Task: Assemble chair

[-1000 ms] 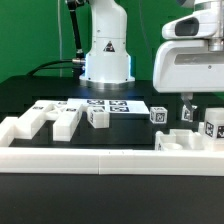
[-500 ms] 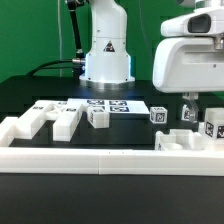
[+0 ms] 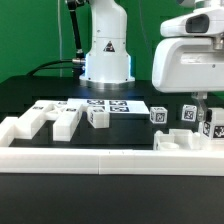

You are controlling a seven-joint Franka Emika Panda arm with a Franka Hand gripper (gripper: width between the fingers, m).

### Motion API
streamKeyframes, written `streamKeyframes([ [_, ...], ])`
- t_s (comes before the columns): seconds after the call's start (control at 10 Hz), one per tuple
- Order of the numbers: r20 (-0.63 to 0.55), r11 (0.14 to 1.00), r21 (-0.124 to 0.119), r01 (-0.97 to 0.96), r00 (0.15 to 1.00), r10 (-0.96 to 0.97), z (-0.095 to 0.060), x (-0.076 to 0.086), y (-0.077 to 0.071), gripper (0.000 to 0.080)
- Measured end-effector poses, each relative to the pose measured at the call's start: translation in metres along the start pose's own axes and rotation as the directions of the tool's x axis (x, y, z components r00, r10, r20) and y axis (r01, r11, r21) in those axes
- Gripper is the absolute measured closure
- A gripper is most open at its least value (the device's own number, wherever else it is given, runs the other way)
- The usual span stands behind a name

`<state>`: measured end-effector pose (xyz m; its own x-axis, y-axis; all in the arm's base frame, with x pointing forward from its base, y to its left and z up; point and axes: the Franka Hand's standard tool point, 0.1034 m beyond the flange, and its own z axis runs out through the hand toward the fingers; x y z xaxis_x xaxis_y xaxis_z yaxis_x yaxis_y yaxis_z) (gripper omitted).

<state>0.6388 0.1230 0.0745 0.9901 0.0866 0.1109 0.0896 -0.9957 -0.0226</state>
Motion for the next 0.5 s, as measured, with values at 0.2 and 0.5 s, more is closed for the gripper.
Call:
streamKeyframes([
  [0.2, 0.0, 0.986, 0.001, -0.164, 0.986, 0.164, 0.0002, 0.0, 0.0, 0.0511],
  [0.5, 0.007, 0.909, -0.015, -0.416, 0.909, 0.416, 0.0, -0.0023, 0.009, 0.0509],
])
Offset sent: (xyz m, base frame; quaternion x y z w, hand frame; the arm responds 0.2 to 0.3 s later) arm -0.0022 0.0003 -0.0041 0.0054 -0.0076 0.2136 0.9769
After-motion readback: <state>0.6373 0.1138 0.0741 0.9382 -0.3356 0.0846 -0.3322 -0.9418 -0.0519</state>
